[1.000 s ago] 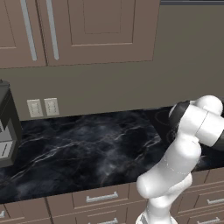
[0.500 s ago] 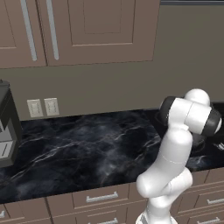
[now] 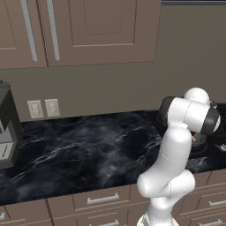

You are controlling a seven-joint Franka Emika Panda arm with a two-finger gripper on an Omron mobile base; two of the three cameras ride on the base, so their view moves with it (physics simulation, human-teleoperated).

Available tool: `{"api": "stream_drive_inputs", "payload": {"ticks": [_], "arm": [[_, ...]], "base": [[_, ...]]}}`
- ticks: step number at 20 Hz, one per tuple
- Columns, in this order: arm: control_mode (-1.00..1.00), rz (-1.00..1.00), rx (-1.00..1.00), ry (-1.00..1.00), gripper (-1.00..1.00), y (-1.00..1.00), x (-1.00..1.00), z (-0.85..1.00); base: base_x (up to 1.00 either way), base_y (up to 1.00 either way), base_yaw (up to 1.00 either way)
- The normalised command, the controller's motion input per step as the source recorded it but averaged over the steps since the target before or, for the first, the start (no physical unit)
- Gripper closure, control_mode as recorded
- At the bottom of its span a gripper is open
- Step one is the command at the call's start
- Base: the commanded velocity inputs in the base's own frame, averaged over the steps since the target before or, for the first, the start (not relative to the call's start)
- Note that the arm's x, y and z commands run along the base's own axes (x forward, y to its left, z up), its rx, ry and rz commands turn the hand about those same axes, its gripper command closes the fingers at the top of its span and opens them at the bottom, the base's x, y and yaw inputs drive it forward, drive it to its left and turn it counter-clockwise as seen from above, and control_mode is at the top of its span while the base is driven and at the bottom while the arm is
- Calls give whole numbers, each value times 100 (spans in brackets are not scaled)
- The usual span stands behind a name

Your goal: Place both pans onto different burners. Then place the lime and the steak on different pans.

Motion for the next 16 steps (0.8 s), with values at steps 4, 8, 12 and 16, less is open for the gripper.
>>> {"api": "stream_drive_inputs", "payload": {"ticks": [4,8,12,16], "arm": [[-100,0,0,0,-100,1,-1,0],[-100,1,1,0,-100,13,-6,1],[-100,2,0,0,-100,32,-4,5],[-100,6,0,-10,-100,20,-25,29]], "base": [[0,0,0],[0,0,0],[0,0,0],[0,0,0]]}}
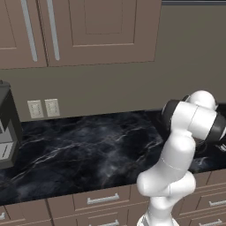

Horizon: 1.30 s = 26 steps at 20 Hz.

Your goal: Place both pans onto different burners. Then place the lime and the steak on different pans.

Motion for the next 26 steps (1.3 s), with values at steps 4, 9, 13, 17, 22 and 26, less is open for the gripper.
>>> {"api": "stream_drive_inputs", "payload": {"ticks": [4,9,13,17,22,26], "arm": [[-100,4,0,-16,-100,1,-37,49],[-100,5,0,-13,-100,10,-51,52],[-100,4,-1,0,-100,33,-35,65],[-100,-15,0,0,-100,48,-17,75],[-100,-25,-2,-4,-100,42,-54,37],[-100,-17,-1,1,-100,61,-51,17]], "base": [[0,0,0],[0,0,0],[0,0,0],[0,0,0],[0,0,0],[0,0,0]]}}
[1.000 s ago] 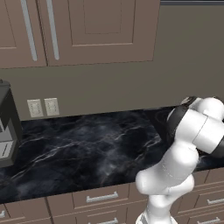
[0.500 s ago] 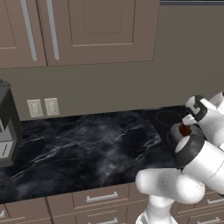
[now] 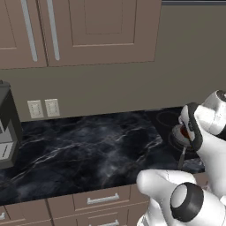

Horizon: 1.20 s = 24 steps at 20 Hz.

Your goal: Place both pans onto different burners. Then place the lime and the steak on different pans.

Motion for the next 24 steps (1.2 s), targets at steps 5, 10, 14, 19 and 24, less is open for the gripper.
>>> {"api": "stream_drive_inputs", "payload": {"ticks": [5,10,14,19,24], "arm": [[-100,-3,3,17,-100,37,-39,55],[-100,3,11,19,-100,5,-42,89],[-100,0,0,-4,-100,18,-59,6],[-100,8,0,-11,-100,53,-33,0],[-100,12,0,-25,-100,44,-22,24]], "base": [[0,0,0],[0,0,0],[0,0,0],[0,0,0],[0,0,0]]}}
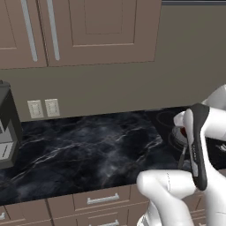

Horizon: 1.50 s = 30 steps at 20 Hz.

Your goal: Place both pans onto different burners. Then place the lime and the steak on different pans.

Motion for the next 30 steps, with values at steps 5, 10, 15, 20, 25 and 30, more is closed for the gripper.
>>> {"api": "stream_drive_inputs", "payload": {"ticks": [5,10,15,20,25,30], "arm": [[-100,4,0,-10,-100,15,-41,50],[-100,7,-2,-18,-100,30,-32,18],[-100,2,-1,-12,-100,20,-42,22],[-100,0,0,7,-100,24,-39,19],[100,0,-1,2,-100,6,-5,0],[100,0,0,0,-100,0,0,0]], "base": [[0,0,0],[0,0,0],[0,0,0],[0,0,0],[-4,6,0],[-9,-46,0]]}}
